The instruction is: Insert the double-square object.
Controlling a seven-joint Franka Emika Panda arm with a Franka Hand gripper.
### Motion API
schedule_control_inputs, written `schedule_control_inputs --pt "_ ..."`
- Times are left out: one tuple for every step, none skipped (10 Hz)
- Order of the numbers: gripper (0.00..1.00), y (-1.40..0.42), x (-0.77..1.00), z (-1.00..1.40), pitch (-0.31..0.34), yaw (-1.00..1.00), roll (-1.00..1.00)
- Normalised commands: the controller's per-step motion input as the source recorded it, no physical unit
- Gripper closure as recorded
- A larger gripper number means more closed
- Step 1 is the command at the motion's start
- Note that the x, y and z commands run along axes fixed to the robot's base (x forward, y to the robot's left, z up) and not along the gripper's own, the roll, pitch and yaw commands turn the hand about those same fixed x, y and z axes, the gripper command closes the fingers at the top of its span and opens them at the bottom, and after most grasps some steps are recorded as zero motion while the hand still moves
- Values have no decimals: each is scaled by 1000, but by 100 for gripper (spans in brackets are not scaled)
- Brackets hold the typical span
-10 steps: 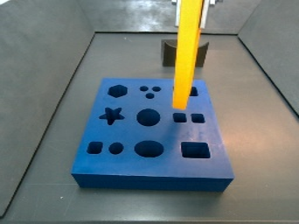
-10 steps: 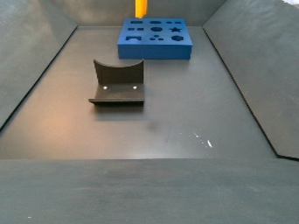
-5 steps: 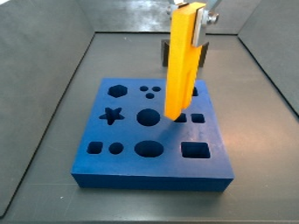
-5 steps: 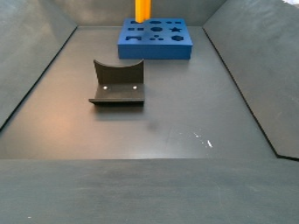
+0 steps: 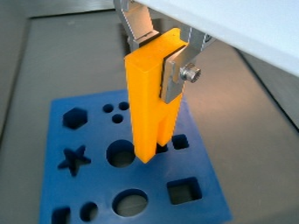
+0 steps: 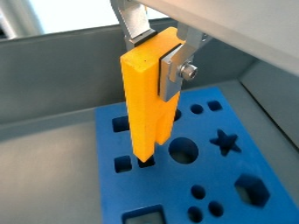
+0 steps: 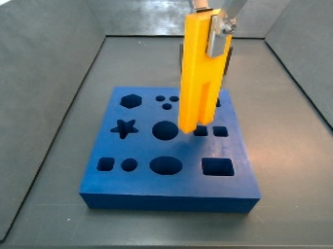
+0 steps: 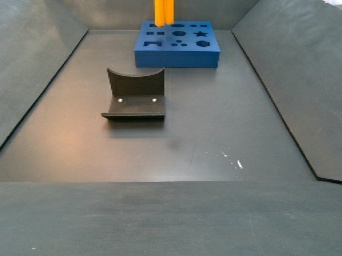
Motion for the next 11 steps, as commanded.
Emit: schedule_control_inputs --pt "100 0 0 0 0 -989 36" --pt "100 3 9 0 0 -934 84" --pt "100 0 51 0 0 -817 156" --pt "100 0 83 20 21 -746 189" --pt "100 0 151 63 30 -674 213" --pt "100 0 171 17 31 -629 267" --pt "100 0 211 0 26 -577 316" --pt "100 -97 366 9 44 -517 193" --pt "100 -120 369 0 43 -569 79" --pt "100 -169 371 -23 86 -523 27" --pt "100 -157 380 -100 137 -457 63"
